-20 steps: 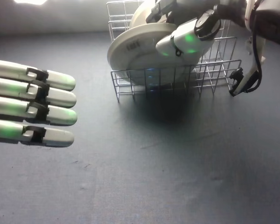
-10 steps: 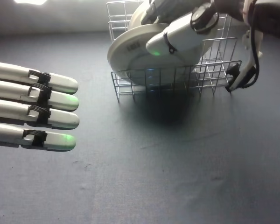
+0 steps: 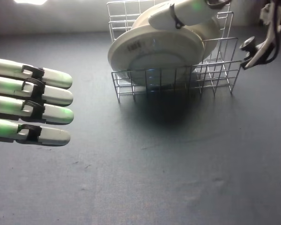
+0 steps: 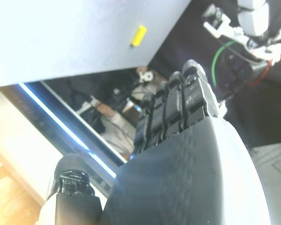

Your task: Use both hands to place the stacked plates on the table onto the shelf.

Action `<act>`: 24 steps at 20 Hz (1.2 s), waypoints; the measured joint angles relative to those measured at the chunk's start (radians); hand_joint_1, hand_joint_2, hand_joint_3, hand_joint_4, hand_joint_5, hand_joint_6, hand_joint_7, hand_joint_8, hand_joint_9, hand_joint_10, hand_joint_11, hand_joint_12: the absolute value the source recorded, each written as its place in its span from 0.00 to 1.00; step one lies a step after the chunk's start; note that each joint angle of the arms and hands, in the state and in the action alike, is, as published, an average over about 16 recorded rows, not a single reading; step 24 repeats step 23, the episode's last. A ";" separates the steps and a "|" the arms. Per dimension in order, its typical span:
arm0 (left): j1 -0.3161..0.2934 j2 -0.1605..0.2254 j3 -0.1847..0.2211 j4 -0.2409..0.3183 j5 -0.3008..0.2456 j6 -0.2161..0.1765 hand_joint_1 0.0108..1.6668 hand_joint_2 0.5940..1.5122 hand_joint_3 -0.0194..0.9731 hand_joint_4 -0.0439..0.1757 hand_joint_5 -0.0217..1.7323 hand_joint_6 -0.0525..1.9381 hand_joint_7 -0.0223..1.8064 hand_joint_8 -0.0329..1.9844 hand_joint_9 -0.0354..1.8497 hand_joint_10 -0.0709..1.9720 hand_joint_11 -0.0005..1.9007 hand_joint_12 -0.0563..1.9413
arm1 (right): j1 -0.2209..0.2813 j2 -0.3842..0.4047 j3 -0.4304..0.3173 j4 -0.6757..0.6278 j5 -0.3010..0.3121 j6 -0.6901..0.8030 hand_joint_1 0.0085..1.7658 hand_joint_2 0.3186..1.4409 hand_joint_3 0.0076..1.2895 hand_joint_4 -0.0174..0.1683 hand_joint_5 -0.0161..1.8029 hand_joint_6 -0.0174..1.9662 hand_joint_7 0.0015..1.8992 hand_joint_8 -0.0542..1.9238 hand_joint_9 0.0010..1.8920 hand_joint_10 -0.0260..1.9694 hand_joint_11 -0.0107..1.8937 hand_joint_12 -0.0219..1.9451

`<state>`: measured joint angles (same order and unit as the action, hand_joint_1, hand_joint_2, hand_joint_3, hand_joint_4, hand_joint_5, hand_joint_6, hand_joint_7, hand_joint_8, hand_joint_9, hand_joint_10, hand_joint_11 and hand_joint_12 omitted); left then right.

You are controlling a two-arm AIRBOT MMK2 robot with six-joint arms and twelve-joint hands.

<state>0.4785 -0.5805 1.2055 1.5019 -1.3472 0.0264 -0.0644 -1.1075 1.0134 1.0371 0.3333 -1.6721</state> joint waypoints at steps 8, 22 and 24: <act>0.000 0.003 -0.004 0.000 0.000 0.002 0.03 0.67 0.04 0.21 0.17 0.22 0.17 0.29 0.16 0.36 0.09 0.44 | -0.001 0.182 -0.182 -0.118 0.001 -0.020 0.39 0.64 0.00 0.08 0.41 0.31 0.48 0.33 0.47 0.38 0.31 0.75; -0.002 0.008 -0.004 -0.002 -0.001 0.004 0.24 0.74 0.03 0.51 0.72 0.98 0.76 0.97 0.75 0.98 0.71 0.98 | -0.026 0.467 -0.431 -0.140 -0.100 -0.054 0.37 0.75 0.00 0.08 0.58 0.98 0.63 0.99 0.66 0.97 0.70 0.98; -0.003 0.008 -0.003 -0.002 -0.001 0.004 0.26 0.73 0.03 0.55 0.77 0.99 0.81 0.97 0.80 0.98 0.76 0.98 | -0.026 0.477 -0.439 -0.141 -0.106 -0.057 0.37 0.76 0.00 0.08 0.60 0.98 0.65 0.99 0.67 0.97 0.72 0.98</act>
